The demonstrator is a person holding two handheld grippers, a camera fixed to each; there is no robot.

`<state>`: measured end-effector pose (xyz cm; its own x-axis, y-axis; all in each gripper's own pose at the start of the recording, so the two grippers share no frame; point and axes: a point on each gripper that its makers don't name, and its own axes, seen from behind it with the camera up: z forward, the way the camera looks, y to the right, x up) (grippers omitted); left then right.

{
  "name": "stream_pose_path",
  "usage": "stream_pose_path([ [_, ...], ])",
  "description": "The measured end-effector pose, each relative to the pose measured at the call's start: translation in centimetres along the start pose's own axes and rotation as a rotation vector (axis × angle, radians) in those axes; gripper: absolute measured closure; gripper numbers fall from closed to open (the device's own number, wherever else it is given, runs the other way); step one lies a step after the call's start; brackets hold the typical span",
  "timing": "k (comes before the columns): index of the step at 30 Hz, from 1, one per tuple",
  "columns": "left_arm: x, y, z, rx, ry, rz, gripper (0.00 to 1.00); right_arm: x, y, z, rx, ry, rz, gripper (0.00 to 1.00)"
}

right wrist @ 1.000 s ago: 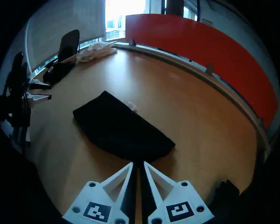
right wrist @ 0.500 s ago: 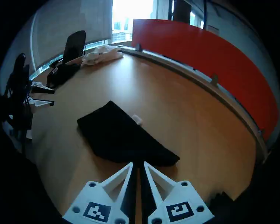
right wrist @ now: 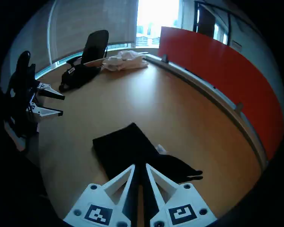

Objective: Fold towel

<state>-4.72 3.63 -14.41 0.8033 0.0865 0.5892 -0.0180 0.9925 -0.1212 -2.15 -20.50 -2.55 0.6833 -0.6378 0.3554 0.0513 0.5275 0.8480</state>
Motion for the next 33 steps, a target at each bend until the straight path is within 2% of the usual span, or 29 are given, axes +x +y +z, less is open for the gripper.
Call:
stream_pose_path([
  [6, -0.3, -0.3, -0.6, 0.011, 0.0, -0.02, 0.04, 1.8, -2.2, 2.0, 0.061, 0.0, -0.054, 0.95],
  [15, -0.5, -0.2, -1.0, 0.019, 0.0, -0.033, 0.04, 2.9, -4.8, 4.7, 0.135, -0.005, -0.093, 0.95],
  [21, -0.7, -0.1, -1.1, 0.022, -0.001, -0.036, 0.04, 2.6, -5.5, 5.6, 0.163, -0.02, -0.104, 0.95],
  [33, -0.9, -0.2, -1.0, 0.028, -0.007, -0.034, 0.04, 2.4, -5.6, 6.4, 0.175, -0.031, -0.107, 0.95],
])
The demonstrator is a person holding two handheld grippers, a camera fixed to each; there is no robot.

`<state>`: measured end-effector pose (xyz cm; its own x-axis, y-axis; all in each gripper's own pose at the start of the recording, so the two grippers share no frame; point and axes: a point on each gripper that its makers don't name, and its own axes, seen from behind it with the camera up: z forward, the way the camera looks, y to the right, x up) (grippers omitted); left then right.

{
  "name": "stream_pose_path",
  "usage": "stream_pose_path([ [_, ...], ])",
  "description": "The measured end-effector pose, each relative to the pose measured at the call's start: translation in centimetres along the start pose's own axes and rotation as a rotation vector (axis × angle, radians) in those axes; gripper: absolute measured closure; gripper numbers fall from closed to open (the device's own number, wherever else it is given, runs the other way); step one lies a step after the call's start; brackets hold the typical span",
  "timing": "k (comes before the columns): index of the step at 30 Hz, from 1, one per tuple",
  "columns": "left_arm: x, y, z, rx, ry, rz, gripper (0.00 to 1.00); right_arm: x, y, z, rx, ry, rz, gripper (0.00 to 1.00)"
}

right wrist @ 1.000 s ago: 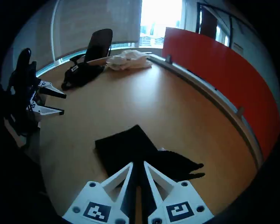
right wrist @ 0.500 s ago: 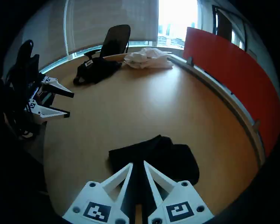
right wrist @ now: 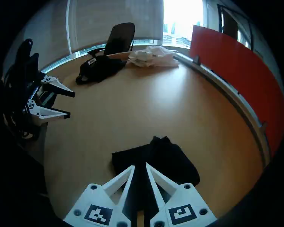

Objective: Fold towel

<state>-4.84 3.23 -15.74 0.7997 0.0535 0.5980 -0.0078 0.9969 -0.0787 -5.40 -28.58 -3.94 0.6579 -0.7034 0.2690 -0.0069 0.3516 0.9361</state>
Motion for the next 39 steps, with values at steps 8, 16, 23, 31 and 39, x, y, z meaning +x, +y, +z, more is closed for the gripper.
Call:
stream_pose_path([
  [8, -0.2, -0.3, 0.0, 0.005, -0.004, -0.001, 0.04, -0.2, -0.5, 1.0, 0.01, -0.009, 0.011, 0.87],
  [16, -0.1, -0.6, -0.1, 0.008, -0.002, -0.004, 0.04, -0.4, -1.0, 1.6, 0.007, -0.015, 0.021, 0.36],
  [23, -0.2, -0.7, -0.1, 0.01, -0.005, -0.002, 0.04, -0.5, -0.8, 1.6, -0.006, -0.019, 0.032, 0.3],
  [31, -0.3, -0.7, -0.2, 0.014, -0.004, -0.008, 0.03, -0.3, -1.1, 1.9, 0.008, -0.022, 0.038, 0.27],
  [39, -0.3, -0.7, -0.5, 0.018, -0.002, -0.009, 0.04, 0.4, -1.9, 1.9, 0.034, -0.017, 0.022, 0.15],
])
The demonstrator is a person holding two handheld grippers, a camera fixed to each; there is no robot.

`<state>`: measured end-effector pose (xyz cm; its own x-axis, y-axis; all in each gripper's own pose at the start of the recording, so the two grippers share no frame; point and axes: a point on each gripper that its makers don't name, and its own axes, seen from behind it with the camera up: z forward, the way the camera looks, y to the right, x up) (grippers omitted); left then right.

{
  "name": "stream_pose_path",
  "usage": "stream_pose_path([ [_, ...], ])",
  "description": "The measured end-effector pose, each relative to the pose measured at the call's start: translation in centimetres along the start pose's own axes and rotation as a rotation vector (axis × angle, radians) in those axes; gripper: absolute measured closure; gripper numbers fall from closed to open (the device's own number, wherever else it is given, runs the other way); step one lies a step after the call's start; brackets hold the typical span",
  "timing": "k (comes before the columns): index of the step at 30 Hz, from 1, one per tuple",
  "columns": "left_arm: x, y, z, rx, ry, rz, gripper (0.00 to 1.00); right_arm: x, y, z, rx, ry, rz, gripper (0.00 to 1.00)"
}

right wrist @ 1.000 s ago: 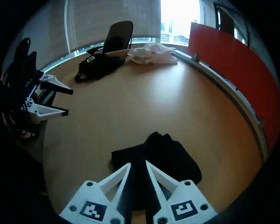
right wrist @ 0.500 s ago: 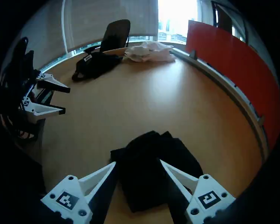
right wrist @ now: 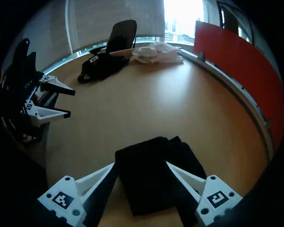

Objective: Fold towel

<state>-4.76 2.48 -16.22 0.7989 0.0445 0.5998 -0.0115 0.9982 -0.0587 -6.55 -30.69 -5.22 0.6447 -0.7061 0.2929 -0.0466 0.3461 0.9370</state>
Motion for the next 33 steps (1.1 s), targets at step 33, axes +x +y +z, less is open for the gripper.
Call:
stream_pose_path([
  [33, 0.7, 0.2, -0.1, -0.013, 0.013, 0.017, 0.04, -6.8, 0.6, -2.8, -0.111, -0.053, 0.119, 0.15],
])
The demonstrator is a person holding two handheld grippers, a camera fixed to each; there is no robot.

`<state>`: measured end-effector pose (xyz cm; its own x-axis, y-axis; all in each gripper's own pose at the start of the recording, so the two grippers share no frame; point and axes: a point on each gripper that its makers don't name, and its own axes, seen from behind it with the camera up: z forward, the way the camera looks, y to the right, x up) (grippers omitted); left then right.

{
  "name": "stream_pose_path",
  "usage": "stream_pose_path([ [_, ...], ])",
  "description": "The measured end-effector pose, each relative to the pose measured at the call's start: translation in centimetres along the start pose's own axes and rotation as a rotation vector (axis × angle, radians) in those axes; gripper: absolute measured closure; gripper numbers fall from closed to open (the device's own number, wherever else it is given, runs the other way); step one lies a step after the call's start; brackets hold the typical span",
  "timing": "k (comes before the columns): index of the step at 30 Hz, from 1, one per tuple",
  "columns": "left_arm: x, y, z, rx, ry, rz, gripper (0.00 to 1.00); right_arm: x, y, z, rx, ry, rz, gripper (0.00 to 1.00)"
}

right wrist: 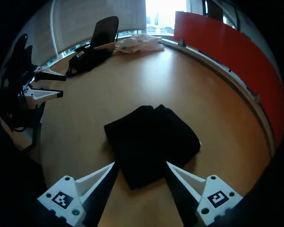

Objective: Fold towel

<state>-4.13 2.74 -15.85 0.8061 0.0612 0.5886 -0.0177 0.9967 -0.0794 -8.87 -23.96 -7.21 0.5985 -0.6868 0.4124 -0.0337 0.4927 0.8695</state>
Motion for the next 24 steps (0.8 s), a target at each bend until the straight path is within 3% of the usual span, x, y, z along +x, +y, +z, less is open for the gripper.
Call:
stream_pose_path([
  [24, -0.2, 0.4, 0.3, -0.012, -0.006, 0.007, 0.03, -5.1, -0.2, 0.5, -0.036, -0.071, 0.05, 0.16],
])
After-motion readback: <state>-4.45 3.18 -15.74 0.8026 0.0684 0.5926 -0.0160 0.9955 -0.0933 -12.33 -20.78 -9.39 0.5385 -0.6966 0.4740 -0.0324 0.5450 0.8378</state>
